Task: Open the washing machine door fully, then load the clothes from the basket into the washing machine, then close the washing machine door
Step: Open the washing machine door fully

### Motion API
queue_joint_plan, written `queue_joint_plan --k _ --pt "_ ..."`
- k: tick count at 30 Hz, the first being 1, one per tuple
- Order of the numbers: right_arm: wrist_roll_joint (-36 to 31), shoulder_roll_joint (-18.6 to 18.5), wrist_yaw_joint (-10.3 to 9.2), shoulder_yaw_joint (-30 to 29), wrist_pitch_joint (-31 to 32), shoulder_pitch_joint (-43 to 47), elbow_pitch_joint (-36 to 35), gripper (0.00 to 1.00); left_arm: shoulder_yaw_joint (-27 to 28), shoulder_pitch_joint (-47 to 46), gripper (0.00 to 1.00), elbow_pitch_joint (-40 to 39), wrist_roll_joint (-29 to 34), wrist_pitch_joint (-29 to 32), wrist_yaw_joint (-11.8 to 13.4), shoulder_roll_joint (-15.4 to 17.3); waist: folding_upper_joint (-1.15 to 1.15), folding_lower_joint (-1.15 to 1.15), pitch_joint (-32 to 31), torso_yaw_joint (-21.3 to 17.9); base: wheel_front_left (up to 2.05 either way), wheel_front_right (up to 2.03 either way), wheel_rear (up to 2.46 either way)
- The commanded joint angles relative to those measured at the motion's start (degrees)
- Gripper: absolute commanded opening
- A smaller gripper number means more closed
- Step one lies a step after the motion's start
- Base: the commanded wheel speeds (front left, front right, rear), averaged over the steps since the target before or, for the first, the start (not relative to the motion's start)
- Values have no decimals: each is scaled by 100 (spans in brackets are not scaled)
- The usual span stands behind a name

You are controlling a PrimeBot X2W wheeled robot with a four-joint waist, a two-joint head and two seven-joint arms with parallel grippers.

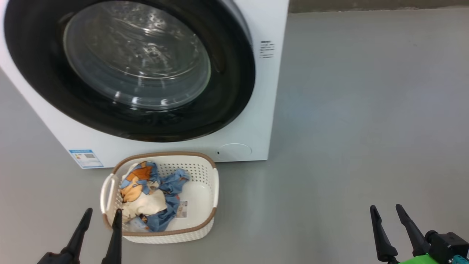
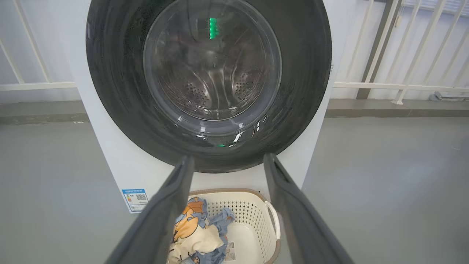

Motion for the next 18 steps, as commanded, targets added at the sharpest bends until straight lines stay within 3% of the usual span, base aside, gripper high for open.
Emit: queue_joint_plan --k 1,12,13,15,16,18 --pt "-76 -63 -6 100 -70 -129 -151 100 201 -219 100 -148 -84 -51 -18 83 0 0 6 -1 84 84 -168" --pt "-45 -48 -6 113 -70 -192 -131 100 170 -236 100 -166 -173 -51 -18 85 0 0 31 4 31 31 -62" --pt "-31 -47 -6 133 -70 -196 -127 96 157 -232 100 -164 -181 -51 -18 71 0 0 32 9 0 0 0" --pt "45 -33 -6 163 -70 -219 -134 10 132 -221 100 -163 -198 -51 -18 34 0 0 39 22 0 0 0" --pt "96 -26 -6 174 -70 -236 -146 0 119 -216 100 -162 -205 -51 -18 14 0 0 46 31 0 0 0" --pt "198 -16 -6 194 -70 -289 -167 0 102 -203 100 -165 -224 -51 -18 -32 0 0 67 51 0 0 0"
